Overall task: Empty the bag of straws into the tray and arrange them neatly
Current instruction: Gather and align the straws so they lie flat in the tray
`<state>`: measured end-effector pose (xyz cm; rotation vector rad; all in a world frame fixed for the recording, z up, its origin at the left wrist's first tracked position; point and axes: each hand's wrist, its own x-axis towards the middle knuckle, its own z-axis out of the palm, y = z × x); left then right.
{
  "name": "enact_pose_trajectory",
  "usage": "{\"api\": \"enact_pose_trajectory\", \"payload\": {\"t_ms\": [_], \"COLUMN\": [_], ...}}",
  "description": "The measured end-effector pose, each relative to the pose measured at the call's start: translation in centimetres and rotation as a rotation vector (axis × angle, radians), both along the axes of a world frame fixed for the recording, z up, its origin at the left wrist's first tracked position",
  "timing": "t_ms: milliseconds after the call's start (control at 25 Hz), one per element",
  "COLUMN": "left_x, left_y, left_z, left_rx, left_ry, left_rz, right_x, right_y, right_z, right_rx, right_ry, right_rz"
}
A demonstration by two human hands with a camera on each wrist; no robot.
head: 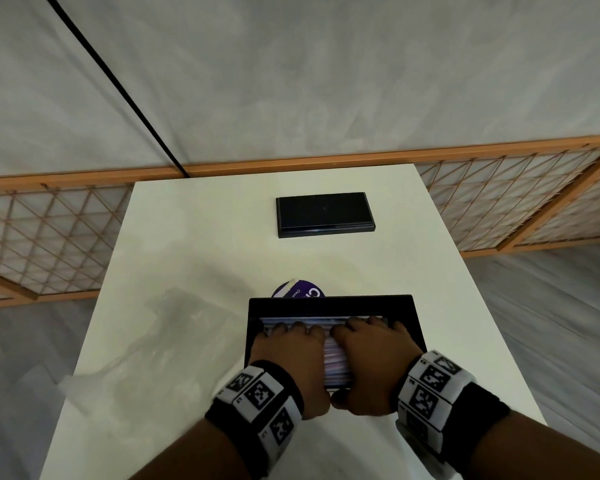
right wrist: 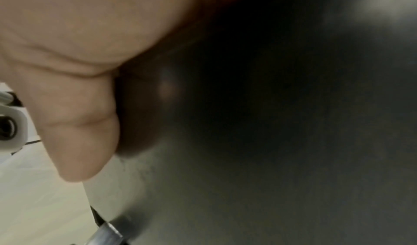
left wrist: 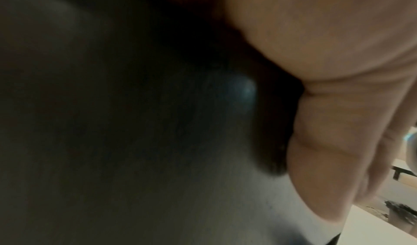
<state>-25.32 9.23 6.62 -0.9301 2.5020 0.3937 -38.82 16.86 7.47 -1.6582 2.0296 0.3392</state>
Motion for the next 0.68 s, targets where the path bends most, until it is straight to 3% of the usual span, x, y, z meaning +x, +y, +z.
{"api": "enact_pose_trajectory", "payload": {"t_ms": [360, 680], "left_x": [-0.17, -0.03], "left_y": [-0.38, 0.30], "left_z": [0.15, 0.59], "left_rx": [0.048, -0.056], "left_ry": [-0.017, -0.052], "left_rz": [0.011, -0.036], "right_x": [0.03, 0.04], "right_y": [0.04, -0.07], "right_z": [-0.34, -0.22], "right_rx": [-0.005, -0.013], "right_ry": [-0.003, -0.010], "right_rz": [-0.024, -0.030]}}
